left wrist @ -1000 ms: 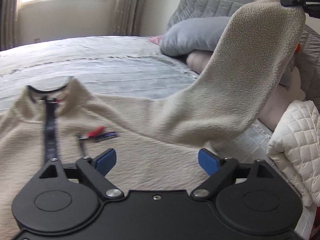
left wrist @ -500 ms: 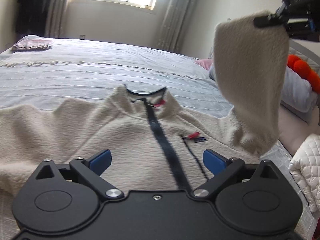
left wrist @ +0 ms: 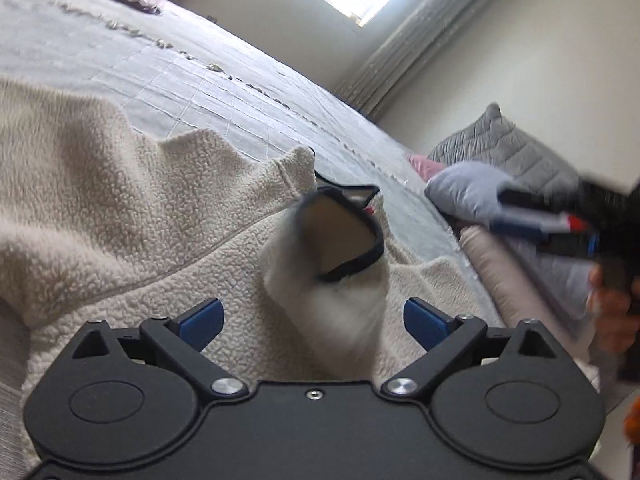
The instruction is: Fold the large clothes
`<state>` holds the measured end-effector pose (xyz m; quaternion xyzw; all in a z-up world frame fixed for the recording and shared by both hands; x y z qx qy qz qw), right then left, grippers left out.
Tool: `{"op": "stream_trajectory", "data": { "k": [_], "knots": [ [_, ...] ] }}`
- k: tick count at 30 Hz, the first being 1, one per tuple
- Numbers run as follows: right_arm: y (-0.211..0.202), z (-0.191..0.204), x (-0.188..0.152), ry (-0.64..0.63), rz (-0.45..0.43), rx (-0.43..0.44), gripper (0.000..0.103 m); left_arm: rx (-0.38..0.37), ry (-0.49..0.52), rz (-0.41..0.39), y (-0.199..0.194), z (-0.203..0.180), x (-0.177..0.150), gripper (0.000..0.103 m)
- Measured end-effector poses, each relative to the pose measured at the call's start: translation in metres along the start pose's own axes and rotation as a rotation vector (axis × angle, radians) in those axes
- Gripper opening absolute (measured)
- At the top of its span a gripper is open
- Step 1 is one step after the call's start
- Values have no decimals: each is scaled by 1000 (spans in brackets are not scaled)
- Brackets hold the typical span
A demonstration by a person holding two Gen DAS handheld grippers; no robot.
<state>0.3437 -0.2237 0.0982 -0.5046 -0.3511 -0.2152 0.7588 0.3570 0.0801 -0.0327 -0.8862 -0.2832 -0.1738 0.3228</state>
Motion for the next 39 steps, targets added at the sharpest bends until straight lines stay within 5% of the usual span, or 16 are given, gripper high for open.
{"op": "stream_trajectory", "data": {
  "k": [6, 11, 14, 16, 19, 24, 29, 31, 35, 39],
  "knots": [
    [-27, -84, -34, 111, -3, -118, 66, 33, -87, -29, 3, 7, 8, 91],
    [-53, -160, -73, 227, -9, -235, 70, 89, -71, -132, -19, 7, 14, 91],
    [-61, -188, -94, 278, -8, -266, 70, 106, 24, -205, -41, 4, 18, 90],
    [-66, -198, -108, 299, -13, -256, 70, 115, 128, -176, -44, -1, 19, 67],
    [-68, -196, -121, 293, -29, -230, 69, 108, 272, -46, -34, 1, 13, 47],
    [-59, -180, -133, 248, -29, -184, 67, 74, 388, 116, 0, 15, -6, 48],
    [-43, -171, -140, 229, -30, -151, 65, 63, 396, 134, 21, 18, -13, 45],
    [-37, -172, -143, 231, -20, -153, 63, 51, 418, 139, 17, 15, -17, 10],
    [-26, -179, -149, 262, 7, -180, 57, 49, 455, 107, -12, 14, -19, 4],
    [-25, -184, -153, 282, 4, -178, 55, 83, 540, 177, -36, 23, -26, 1]
  ]
}}
Point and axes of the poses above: each gripper's, at about its wrist camera, not at the fingertips, and y roughly the way its jaws point, z to its left, x to its top, the point moved 4 cm from there along y, roughly the way its jaws point, and after that the axes turned 11 degrees about -y, right-handed, at the moved point
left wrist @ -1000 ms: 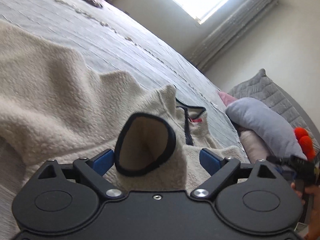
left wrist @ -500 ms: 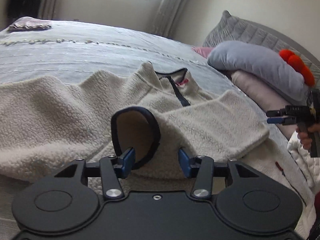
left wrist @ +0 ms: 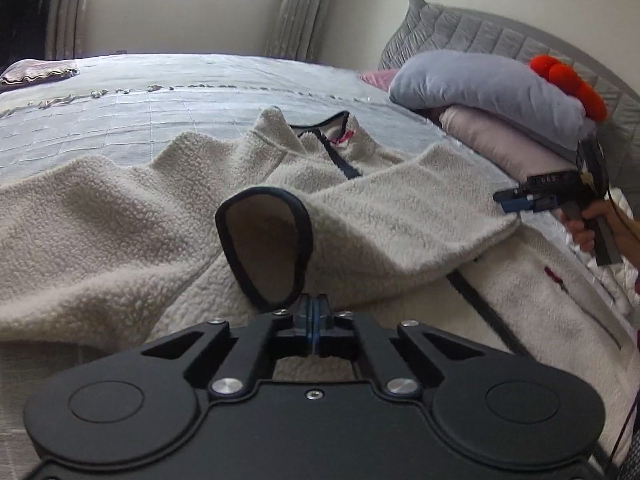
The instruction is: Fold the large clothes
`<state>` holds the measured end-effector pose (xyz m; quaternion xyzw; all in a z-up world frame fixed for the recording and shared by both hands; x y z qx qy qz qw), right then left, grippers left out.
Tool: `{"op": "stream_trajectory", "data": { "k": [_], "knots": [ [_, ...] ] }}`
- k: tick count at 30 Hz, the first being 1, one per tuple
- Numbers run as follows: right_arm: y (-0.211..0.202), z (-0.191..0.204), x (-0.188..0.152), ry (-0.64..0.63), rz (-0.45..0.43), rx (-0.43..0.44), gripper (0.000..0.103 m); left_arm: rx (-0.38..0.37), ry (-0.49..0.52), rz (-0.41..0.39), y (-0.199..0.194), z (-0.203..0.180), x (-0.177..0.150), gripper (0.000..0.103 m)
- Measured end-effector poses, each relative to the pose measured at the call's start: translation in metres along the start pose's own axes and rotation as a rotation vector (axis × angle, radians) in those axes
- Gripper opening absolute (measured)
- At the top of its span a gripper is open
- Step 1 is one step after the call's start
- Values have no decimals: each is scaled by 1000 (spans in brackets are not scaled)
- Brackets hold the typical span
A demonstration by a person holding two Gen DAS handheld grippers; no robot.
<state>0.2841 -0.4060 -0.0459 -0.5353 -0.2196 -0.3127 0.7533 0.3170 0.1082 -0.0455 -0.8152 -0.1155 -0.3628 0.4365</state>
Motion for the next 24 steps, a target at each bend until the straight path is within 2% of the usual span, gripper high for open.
{"op": "stream_trajectory", "data": {
  "k": [2, 3, 6, 9, 11, 13, 15, 17, 20, 21, 22, 24],
  "knots": [
    [-1, 0, 0, 0, 0, -4, 55, 44, 59, 52, -5, 3, -10, 1],
    [-1, 0, 0, -1, 0, -7, 54, 49, 65, 52, -9, 5, -13, 3],
    [-3, 3, 1, -5, -1, -11, 56, -5, 8, -53, -25, 10, -4, 5],
    [-6, 7, 4, -5, -8, -8, 58, -71, -76, -115, -22, 11, 14, 9],
    [-8, 9, 7, 2, -16, -3, 59, -79, -115, -125, -8, 10, 25, 19],
    [-10, 10, 9, 4, -18, -3, 60, -98, -153, -136, 5, 8, 30, 40],
    [-12, 12, 10, -7, -18, -6, 61, -139, -190, -154, 12, 7, 31, 48],
    [-14, 14, 12, -17, -19, -2, 62, -179, -224, -151, 14, 6, 28, 49],
    [-17, 16, 14, -31, -23, 1, 63, -158, -200, -96, 13, 2, 18, 43],
    [-18, 16, 14, -35, -24, -1, 63, -136, -192, -58, 12, 3, 14, 25],
    [-18, 15, 14, -39, -24, -4, 63, -89, -182, -14, 12, 4, 9, 20],
    [-17, 13, 14, -41, -20, -20, 63, 68, -122, 86, 15, 7, -5, 19]
  ]
}}
Point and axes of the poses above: each gripper's, at about its wrist camera, not at the fingertips, and y roughly the way its jaws point, z to its left, x to its top, the point moved 4 cm from there along y, roughly the way its jaws point, and after that the axes turned 11 degrees about -y, right-handed, at the moved point
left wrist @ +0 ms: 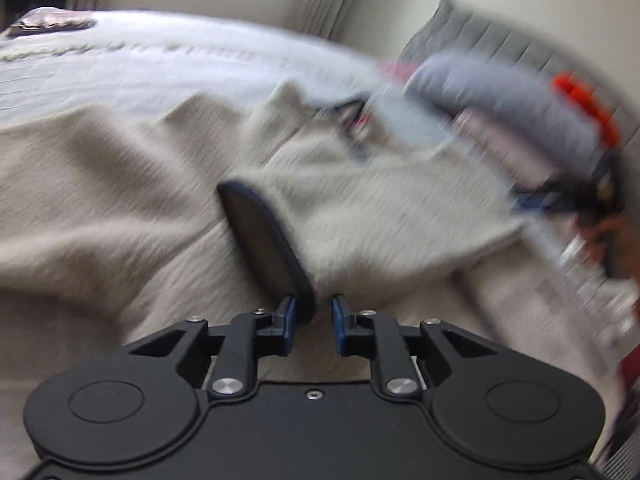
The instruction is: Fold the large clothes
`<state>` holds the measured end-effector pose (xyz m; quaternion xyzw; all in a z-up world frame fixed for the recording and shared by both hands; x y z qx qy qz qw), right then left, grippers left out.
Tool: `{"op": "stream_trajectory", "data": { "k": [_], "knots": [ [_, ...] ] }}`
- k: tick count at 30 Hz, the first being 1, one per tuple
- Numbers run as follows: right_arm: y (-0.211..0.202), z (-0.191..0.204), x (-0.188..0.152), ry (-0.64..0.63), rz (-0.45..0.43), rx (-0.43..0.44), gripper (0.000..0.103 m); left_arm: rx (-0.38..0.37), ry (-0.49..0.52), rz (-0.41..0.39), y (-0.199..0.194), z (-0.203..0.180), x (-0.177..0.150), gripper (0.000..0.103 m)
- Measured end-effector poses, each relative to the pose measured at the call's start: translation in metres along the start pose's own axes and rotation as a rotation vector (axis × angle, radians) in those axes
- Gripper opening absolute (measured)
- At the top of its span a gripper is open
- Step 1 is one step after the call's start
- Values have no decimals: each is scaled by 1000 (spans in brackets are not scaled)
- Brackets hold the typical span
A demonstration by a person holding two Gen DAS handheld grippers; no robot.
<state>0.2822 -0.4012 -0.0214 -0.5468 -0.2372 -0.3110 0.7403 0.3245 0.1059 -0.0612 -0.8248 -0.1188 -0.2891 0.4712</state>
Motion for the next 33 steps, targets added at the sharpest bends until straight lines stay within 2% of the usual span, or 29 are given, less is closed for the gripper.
{"op": "stream_trajectory", "data": {
  "k": [1, 2, 3, 5, 7, 8, 10, 13, 15, 16, 17, 18, 21, 23, 25, 29, 31, 32, 33],
  "knots": [
    [1, -2, -1, 1, 5, -12, 63, 44, 31, 15, -1, 1, -5, 19],
    [2, -5, -1, 1, 11, -28, 63, 34, 41, -1, -8, 3, -8, 22],
    [2, -7, -1, 1, 14, -37, 63, 8, 29, -16, -15, 4, -8, 22],
    [0, -12, -1, 3, 8, -41, 67, -58, -29, -58, -30, 8, -3, 31],
    [-3, -17, 1, 9, -6, -52, 72, -98, -97, -123, -38, 13, 9, 69],
    [-4, -19, 3, 13, -12, -56, 73, -99, -128, -154, -36, 15, 16, 75],
    [-6, -23, 4, 29, -24, -59, 74, -77, -164, -167, -23, 16, 29, 77],
    [-8, -27, 6, 46, -38, -59, 75, 0, -233, -157, 9, 19, 43, 77],
    [-6, -29, 5, 43, -39, -62, 76, 11, -268, -172, 23, 21, 44, 72],
    [-5, -30, 5, 41, -39, -63, 76, 14, -273, -185, 27, 19, 44, 44],
    [-3, -31, 6, 40, -39, -65, 77, 11, -273, -188, 29, 15, 44, 25],
    [-1, -32, 7, 39, -40, -67, 77, 22, -277, -204, 28, 12, 43, 10],
    [7, -37, 13, 33, -52, -81, 77, 76, -223, -354, 7, -5, 46, 9],
    [14, -43, 19, 46, -65, -91, 77, 133, -170, -402, 1, -12, 48, 9],
    [25, -50, 26, 72, -72, -92, 77, 187, -127, -371, 11, -13, 46, 9],
    [58, -60, 39, 133, -62, -51, 75, 220, -146, -351, 24, -8, 40, 9],
    [77, -63, 42, 171, -59, -39, 60, 223, -152, -368, 24, -9, 40, 8],
    [85, -63, 43, 180, -59, -23, 32, 224, -145, -384, 24, -12, 40, 8],
    [89, -60, 43, 174, -60, -37, 23, 218, -136, -407, 21, -15, 39, 8]
  ]
}}
Point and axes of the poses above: each gripper's, at about its wrist camera, not at the fingertips, and y roughly the way its jaws point, z to its left, x to its top, the point moved 4 cm from there along y, roughly the way its jaws point, and after that the axes turned 11 degrees about -y, right-handed, at the moved point
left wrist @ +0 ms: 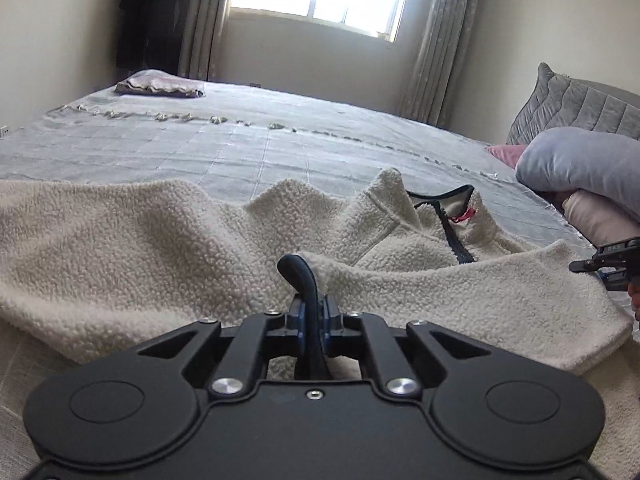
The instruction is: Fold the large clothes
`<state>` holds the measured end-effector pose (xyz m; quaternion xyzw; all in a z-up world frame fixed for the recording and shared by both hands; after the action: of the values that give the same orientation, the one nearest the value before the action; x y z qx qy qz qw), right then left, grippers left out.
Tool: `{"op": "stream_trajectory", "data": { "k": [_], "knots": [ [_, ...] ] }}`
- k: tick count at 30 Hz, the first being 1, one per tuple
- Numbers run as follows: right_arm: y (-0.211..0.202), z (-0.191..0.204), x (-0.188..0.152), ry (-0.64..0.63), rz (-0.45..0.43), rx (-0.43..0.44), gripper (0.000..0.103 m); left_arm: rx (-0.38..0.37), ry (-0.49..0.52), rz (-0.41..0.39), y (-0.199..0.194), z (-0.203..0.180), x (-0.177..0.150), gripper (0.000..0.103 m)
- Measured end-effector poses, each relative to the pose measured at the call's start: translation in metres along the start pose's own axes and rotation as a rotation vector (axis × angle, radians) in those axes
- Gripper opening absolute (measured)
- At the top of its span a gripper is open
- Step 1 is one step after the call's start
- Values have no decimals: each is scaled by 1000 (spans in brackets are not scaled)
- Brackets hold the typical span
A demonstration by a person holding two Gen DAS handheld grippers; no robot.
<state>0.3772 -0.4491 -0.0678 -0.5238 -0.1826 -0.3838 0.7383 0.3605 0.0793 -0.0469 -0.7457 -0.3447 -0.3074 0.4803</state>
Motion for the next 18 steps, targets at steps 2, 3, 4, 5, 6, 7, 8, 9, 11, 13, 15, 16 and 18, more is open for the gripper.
{"op": "stream_trajectory", "data": {
  "k": [2, 3, 4, 5, 6, 7, 8, 9, 11, 13, 15, 16, 18],
  "knots": [
    [-10, 12, 1, -70, -51, -47, 18, -16, 6, -45, -5, -4, 3, 8],
    [-18, 15, 2, -106, -94, -67, 17, -32, 4, -48, -4, -6, 3, 8],
    [-24, 13, 3, -128, -126, -110, 17, -31, 10, -27, 2, -7, 1, 8],
    [-24, 8, 3, -127, -130, -134, 17, -6, 36, 9, 12, -9, -4, 8],
    [-20, 4, 2, -120, -105, -126, 18, 27, 80, 51, 23, -11, -10, 9],
    [-15, 1, -1, -126, -68, -118, 19, 64, 117, 55, 29, -11, -16, 16],
    [-13, 1, -3, -132, -38, -120, 24, 71, 138, 45, 29, -12, -17, 16],
    [-16, 1, -5, -138, -32, -131, 30, 71, 133, 27, 25, -11, -15, 17],
    [-37, 6, -7, -184, -79, -140, 40, 81, 126, -38, 6, -14, -9, 17],
    [-60, 16, -11, -272, -114, -123, 41, 70, 137, -108, -13, -20, -2, 17],
    [-79, 29, -21, -338, -126, -73, 41, 16, 130, -126, -24, -27, 2, 17],
    [-85, 35, -26, -358, -119, -49, 41, -17, 125, -111, -25, -30, 2, 17],
    [-90, 43, -41, -384, -101, -12, 39, -81, 119, -45, -20, -36, -5, 17]
  ]
}}
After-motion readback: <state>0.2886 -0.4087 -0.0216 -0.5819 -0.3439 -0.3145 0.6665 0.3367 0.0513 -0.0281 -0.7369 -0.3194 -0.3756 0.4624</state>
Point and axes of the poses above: each gripper's, at about its wrist camera, not at the fingertips, and y roughly the way its jaws point, z to its left, x to its top, the point moved 4 cm from there along y, roughly the way its jaws point, and after that the axes turned 11 degrees about -y, right-handed, at the moved point
